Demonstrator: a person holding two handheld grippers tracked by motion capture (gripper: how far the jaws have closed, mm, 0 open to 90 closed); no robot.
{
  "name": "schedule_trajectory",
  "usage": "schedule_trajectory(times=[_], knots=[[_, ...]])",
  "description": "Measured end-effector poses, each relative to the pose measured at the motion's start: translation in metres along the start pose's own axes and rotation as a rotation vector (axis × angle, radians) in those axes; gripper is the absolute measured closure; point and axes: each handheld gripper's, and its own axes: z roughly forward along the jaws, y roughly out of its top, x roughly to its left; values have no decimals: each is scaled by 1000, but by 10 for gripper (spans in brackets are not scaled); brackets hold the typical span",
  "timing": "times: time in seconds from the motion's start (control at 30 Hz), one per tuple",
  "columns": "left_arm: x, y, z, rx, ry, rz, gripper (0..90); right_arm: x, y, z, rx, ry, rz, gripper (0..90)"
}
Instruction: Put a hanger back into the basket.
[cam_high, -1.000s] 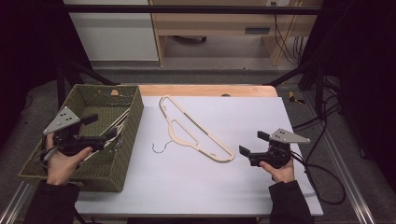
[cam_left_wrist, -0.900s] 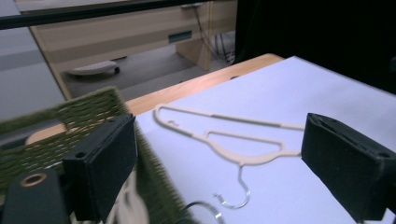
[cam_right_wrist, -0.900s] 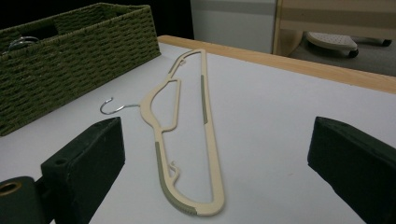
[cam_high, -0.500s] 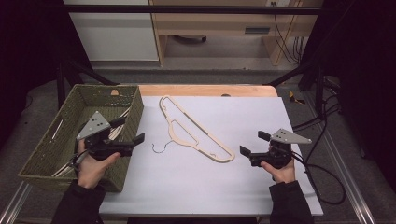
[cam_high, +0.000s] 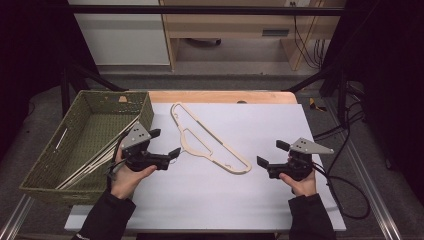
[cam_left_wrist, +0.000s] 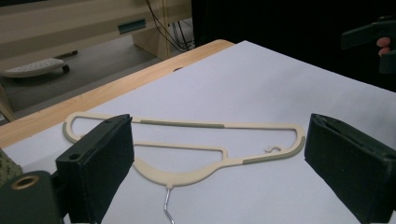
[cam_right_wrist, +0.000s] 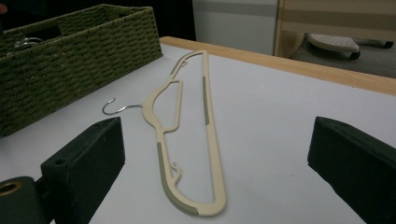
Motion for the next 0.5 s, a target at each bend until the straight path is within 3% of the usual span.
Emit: schedule_trajectory(times=[0.17,0.27,0.5], knots=[[-1,-6,17,40,-5,2,83,2,0,1,-2,4,6,45],[2,-11,30,76,14,15,83,1,0,1,-2,6,0,45],[15,-28,58,153,35,-22,90,2,0,1,2,12,-5,46]])
